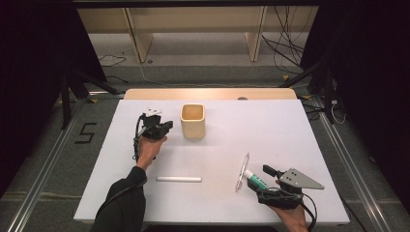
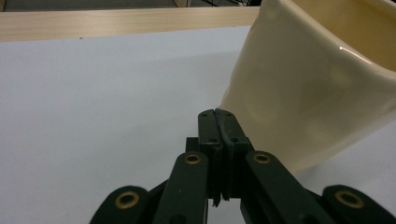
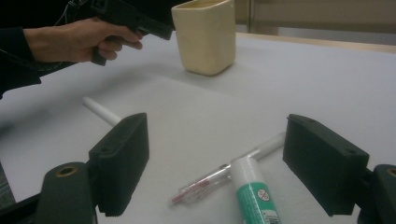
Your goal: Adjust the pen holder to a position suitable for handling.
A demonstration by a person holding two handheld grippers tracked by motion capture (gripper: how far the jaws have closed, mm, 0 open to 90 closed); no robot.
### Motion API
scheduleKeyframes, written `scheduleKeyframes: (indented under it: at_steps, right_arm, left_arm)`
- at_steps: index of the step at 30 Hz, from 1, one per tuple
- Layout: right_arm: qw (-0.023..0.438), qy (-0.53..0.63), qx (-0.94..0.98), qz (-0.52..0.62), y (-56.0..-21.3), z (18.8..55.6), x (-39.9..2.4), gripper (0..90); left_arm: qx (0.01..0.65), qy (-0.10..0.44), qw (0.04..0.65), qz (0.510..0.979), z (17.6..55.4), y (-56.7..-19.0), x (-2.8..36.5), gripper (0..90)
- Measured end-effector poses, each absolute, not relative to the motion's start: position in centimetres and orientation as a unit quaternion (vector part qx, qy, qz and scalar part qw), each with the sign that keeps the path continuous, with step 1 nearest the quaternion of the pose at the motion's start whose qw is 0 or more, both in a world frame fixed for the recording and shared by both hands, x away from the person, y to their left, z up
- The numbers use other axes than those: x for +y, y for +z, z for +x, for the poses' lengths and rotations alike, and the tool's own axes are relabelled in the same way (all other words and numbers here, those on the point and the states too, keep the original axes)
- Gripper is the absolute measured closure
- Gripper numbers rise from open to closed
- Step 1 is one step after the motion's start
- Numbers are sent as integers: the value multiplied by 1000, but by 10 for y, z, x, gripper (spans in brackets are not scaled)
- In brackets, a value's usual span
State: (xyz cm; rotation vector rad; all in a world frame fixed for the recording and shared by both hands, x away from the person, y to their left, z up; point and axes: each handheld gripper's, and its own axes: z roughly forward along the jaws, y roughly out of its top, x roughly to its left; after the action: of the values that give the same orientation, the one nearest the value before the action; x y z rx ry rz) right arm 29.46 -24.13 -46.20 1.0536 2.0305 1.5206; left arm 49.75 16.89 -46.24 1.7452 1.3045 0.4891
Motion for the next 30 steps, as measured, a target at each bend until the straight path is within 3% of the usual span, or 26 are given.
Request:
scheduleKeyframes:
  at_steps: [30]
  right_arm:
    - [196,543,725,375,-463,294,-240,231]
  left_arm:
    - [529,171,446,701,513,-469,143,893]
